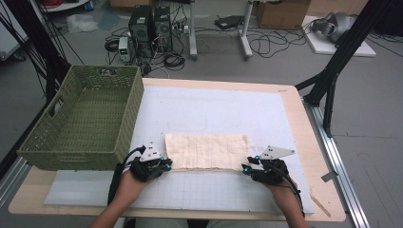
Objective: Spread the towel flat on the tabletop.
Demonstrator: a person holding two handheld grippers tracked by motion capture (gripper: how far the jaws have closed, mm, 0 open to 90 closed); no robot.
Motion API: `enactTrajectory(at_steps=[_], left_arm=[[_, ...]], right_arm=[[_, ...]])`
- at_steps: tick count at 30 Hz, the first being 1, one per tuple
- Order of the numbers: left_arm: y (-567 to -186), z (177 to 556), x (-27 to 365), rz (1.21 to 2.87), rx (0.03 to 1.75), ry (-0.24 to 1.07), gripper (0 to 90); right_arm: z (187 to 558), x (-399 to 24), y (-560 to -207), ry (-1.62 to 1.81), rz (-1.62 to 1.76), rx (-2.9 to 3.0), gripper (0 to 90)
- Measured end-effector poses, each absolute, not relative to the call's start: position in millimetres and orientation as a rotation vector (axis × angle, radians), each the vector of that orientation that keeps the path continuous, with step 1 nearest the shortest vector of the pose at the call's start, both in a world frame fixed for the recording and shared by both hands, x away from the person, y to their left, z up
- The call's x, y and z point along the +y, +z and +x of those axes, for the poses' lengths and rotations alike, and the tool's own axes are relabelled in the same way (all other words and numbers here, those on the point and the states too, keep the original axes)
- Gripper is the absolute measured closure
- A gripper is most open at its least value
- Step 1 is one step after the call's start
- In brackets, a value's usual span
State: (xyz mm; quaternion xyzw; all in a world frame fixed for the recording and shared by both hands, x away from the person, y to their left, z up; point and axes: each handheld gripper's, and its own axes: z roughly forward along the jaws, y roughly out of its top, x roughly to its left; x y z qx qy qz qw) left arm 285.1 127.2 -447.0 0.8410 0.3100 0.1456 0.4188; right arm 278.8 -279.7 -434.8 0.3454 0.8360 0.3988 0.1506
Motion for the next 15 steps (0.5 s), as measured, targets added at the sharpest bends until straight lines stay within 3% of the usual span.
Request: enactTrajectory(at_steps=[8,15], left_arm=[[-436,283,139,1.998,0.804,0.277,86.6],[-444,280,142,2.082,0.858,0.247,86.3]], right_arm=[[278,-281,-434,1.159,0.998,2.393,58.4],[279,-279,-435,1.142,0.998,2.398,57.4]])
